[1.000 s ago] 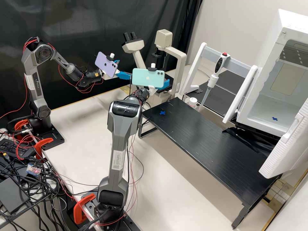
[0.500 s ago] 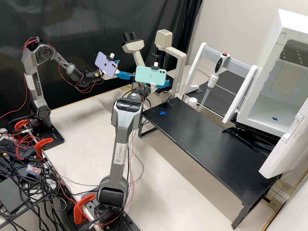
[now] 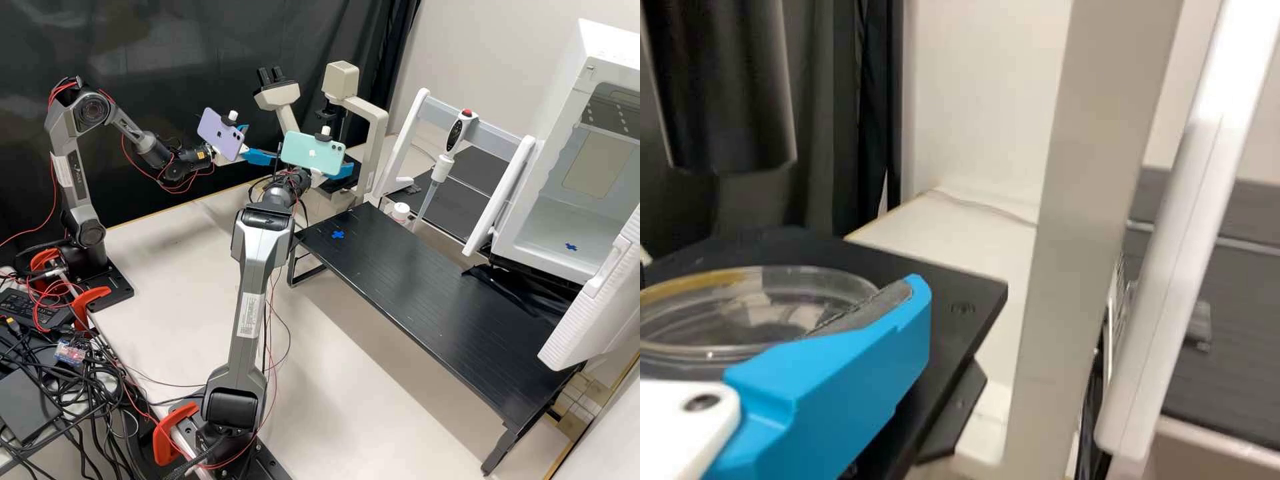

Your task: Move the petri dish to the microscope

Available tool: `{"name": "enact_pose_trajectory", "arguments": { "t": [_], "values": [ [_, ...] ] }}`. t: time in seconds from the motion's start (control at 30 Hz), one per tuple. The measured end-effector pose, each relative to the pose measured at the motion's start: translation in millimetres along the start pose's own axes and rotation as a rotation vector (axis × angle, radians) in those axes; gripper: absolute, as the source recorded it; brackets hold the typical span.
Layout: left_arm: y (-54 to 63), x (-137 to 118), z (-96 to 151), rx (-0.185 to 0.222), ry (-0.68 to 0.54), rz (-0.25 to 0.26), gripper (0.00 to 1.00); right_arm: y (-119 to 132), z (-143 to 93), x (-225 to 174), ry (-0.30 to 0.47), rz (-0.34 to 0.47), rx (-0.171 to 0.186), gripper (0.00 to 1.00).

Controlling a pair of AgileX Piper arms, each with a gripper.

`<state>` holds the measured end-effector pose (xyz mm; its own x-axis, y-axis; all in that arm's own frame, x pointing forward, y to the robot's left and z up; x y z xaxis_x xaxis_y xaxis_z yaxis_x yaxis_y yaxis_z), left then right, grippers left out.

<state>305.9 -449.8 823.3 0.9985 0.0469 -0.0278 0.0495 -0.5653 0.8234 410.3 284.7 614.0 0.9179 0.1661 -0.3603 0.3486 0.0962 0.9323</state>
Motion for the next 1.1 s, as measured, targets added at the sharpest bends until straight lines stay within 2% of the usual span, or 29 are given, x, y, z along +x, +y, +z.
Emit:
{"name": "enact_pose_trajectory", "arguments": {
  "t": [0.17,0.23,0.3,0.7,0.9,0.93,0.97,1.0,1.1],
  "values": [
    [0.0,0,0,0.0,0.0,0.0,1.0,-7,4,0,0.014,-0.013,-0.005,0.0],
    [0.0,0,0,0.0,0.0,0.0,1.0,-14,10,-1,0.014,-0.052,-0.013,0.0],
    [0.0,0,0,0.0,0.0,0.0,1.0,-21,17,-3,0.007,-0.076,-0.008,0.0],
    [0.0,0,0,0.0,0.0,0.0,1.0,-19,19,-11,0.011,-0.073,-0.006,0.0],
    [0.0,0,0,0.0,0.0,0.0,1.0,-17,16,0,-0.025,-0.053,-0.005,0.0],
    [0.0,0,0,0.0,0.0,0.0,1.0,-17,16,2,-0.031,-0.052,-0.013,0.0],
    [0.0,0,0,0.0,0.0,0.0,1.0,-17,15,5,-0.04,-0.049,-0.004,0.0],
    [0.0,0,0,0.0,0.0,0.0,1.0,-18,15,8,-0.047,-0.047,-0.013,0.0],
    [0.0,0,0,0.0,0.0,0.0,1.0,-17,14,14,-0.064,-0.039,-0.006,0.0]
  ]
}}
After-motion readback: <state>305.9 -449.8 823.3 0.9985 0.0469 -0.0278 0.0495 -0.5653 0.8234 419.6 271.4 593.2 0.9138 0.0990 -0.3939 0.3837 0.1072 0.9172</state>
